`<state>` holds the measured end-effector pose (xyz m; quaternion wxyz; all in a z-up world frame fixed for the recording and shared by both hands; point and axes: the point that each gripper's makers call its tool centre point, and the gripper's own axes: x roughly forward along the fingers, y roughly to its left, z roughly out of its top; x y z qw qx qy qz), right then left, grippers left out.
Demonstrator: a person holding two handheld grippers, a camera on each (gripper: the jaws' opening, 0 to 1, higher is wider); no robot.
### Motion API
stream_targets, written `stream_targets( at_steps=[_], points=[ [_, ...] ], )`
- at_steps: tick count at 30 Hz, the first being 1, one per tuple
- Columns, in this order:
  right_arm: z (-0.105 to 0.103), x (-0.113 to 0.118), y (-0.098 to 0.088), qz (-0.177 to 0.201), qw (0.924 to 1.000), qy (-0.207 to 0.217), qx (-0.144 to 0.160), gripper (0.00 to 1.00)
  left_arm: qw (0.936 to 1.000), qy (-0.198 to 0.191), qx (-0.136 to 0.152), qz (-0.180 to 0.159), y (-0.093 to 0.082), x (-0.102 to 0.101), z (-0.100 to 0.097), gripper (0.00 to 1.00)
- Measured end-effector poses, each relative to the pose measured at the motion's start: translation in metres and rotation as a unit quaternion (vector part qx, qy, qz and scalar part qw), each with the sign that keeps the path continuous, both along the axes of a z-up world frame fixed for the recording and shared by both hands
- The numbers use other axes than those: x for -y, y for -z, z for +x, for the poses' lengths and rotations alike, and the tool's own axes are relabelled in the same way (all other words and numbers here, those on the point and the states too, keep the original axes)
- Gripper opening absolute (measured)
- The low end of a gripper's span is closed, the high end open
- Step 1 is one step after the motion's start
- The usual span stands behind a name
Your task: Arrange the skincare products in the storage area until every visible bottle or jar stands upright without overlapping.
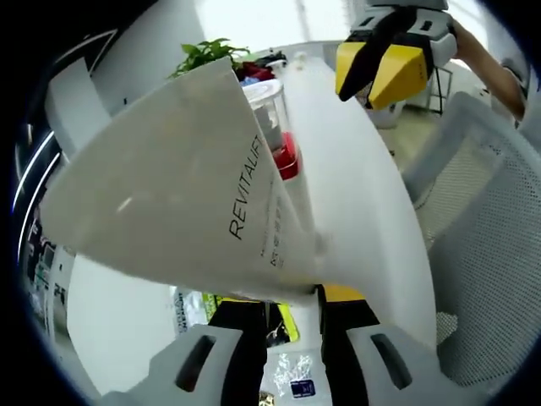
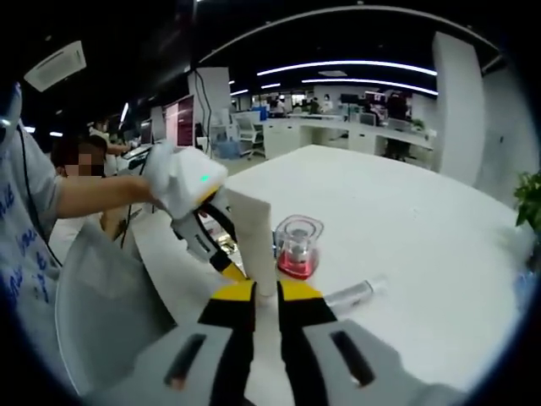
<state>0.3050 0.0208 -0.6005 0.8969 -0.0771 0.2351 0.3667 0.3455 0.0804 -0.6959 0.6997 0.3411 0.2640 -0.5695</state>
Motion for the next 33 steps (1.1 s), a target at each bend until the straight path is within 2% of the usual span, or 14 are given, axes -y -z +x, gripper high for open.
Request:
stream_targets(
  at_steps=[18, 33],
  points=[
    [-0.0011, 0.0027, -0.0001, 0.0, 1.0, 0.005, -0.001, 0.1, 0.9999, 0.011, 0.004, 0.01, 0.0024, 0.0047, 0.0022, 0.19],
    [-0.0038, 0.0044, -0.0014, 0.001, 1.0, 0.008, 0.001, 0.1, 0.9999, -0.003, -0.009, 0.013, 0.0043, 0.0054, 0.0025, 0.19]
  ],
)
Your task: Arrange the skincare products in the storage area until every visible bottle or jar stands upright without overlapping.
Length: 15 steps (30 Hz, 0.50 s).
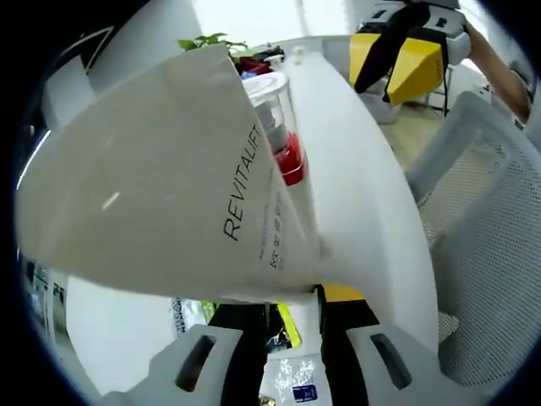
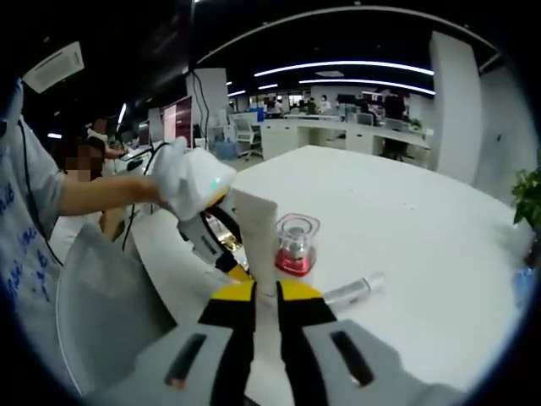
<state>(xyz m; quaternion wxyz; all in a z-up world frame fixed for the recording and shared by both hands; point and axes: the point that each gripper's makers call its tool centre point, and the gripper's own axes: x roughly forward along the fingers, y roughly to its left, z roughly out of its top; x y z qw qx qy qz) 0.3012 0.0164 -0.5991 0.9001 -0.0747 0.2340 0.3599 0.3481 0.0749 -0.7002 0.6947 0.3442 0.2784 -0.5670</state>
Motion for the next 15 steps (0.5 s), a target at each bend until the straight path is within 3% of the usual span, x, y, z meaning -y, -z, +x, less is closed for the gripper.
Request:
stream_targets(
  at_steps=[11, 15],
  points=[
    [-0.0009, 0.0007, 0.0, 0.001, 1.0, 0.002, 0.0, 0.1, 0.9999, -0.009, -0.012, 0.007, 0.0015, -0.0007, -0.0005, 0.19],
    [-0.0008, 0.0014, -0.0001, 0.002, 1.0, 0.004, 0.001, 0.1, 0.9997, -0.014, -0.022, -0.001, 0.0013, 0.0008, -0.0024, 0.23]
  ],
)
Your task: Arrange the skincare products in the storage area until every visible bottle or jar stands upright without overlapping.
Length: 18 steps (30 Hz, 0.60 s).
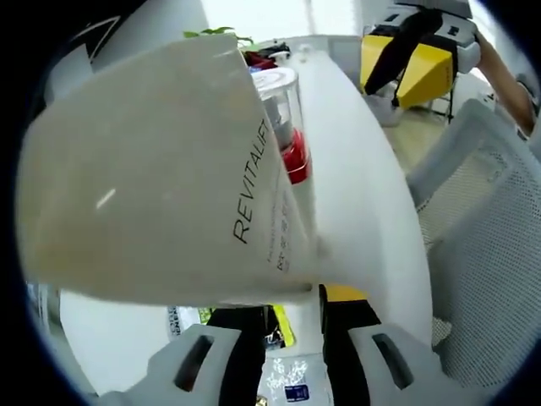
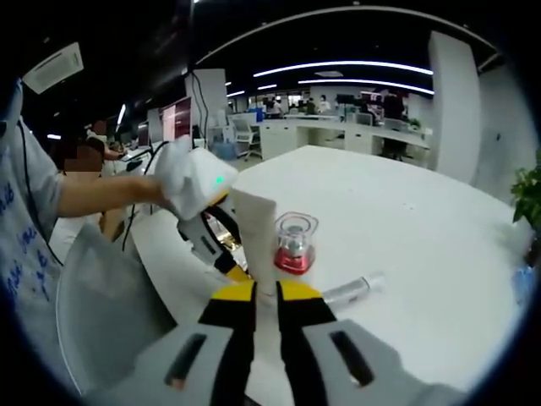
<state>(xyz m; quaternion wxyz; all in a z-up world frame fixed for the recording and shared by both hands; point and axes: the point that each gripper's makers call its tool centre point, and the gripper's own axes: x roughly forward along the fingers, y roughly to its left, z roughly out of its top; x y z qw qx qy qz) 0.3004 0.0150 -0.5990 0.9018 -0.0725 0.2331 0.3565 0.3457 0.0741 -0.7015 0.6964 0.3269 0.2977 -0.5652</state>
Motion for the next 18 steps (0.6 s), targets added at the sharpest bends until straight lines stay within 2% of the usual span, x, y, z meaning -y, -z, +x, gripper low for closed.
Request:
stream_targets(
  at_steps=[7, 18],
  points=[
    [-0.0004, 0.0014, 0.0001, -0.001, 1.0, 0.002, 0.0, 0.11, 1.0, -0.005, -0.001, -0.001, 0.0001, -0.0002, -0.0003, 0.26],
    [-0.001, 0.0012, 0.0009, -0.004, 1.0, 0.001, 0.0, 0.18, 0.9983, -0.05, -0.01, -0.026, -0.0076, -0.0086, -0.0015, 0.34]
  ],
)
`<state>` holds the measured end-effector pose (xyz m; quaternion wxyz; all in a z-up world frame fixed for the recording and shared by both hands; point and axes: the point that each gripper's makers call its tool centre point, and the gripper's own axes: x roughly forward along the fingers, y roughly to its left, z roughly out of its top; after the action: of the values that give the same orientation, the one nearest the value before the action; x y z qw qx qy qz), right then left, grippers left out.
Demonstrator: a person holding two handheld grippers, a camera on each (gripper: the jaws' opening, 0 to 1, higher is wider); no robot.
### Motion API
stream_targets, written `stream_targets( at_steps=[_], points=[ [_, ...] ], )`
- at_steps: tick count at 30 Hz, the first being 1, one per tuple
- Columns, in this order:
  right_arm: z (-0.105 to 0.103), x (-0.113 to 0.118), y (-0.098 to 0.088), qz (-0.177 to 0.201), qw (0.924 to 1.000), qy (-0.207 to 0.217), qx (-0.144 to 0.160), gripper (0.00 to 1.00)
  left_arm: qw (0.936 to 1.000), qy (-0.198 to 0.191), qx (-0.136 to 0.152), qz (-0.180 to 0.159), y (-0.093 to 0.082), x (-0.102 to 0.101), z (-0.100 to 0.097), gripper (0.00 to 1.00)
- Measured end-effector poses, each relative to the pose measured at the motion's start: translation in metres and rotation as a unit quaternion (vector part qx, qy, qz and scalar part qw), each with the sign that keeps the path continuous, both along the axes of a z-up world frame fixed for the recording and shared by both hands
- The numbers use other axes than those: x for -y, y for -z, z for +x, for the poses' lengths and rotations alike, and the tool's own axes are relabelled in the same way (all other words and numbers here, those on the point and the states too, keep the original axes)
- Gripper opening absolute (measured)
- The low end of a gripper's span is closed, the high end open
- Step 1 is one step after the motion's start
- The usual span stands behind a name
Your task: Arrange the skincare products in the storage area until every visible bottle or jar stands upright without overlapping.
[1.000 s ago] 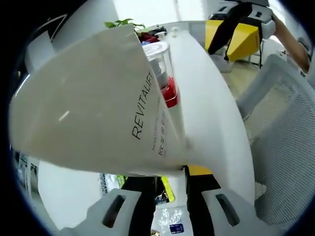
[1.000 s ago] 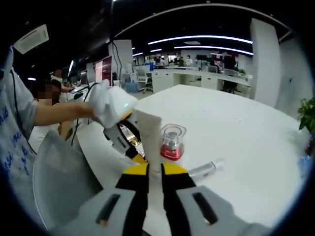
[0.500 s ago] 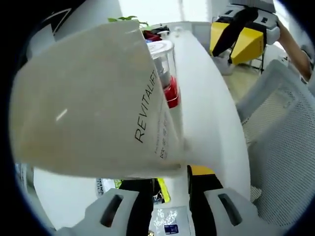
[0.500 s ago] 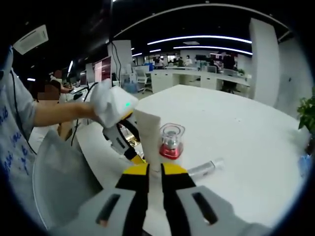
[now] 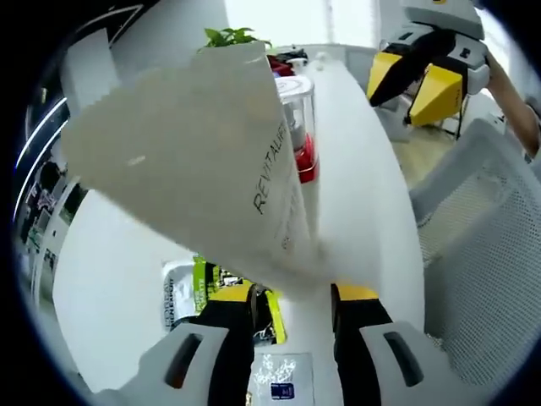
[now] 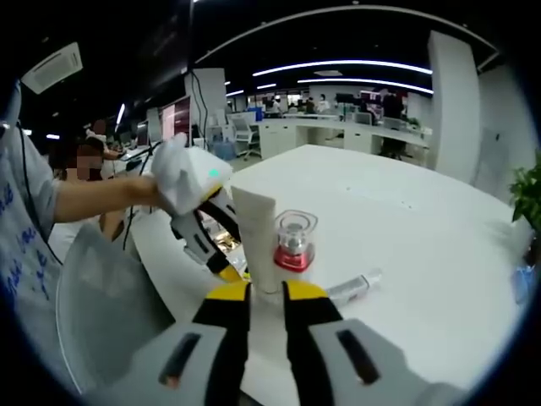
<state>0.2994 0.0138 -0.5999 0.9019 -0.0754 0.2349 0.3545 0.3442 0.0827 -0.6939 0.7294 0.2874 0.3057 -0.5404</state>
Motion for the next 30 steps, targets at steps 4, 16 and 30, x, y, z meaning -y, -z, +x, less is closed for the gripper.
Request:
stream_targets(
  at_steps=[4, 16, 30],
  points=[
    [0.0, -0.001, 0.001, -0.002, 1.0, -0.003, 0.001, 0.21, 0.9998, -0.019, 0.009, -0.005, -0.005, -0.008, 0.001, 0.38],
    [0.001, -0.003, 0.003, -0.02, 0.9998, -0.007, 0.006, 0.35, 0.9973, -0.066, 0.027, -0.019, -0.022, -0.029, 0.0, 0.5],
    [-0.005, -0.005, 0.008, -0.042, 0.999, -0.017, -0.002, 0.54, 0.9923, -0.108, 0.05, -0.035, -0.046, -0.056, -0.011, 0.6]
  ],
)
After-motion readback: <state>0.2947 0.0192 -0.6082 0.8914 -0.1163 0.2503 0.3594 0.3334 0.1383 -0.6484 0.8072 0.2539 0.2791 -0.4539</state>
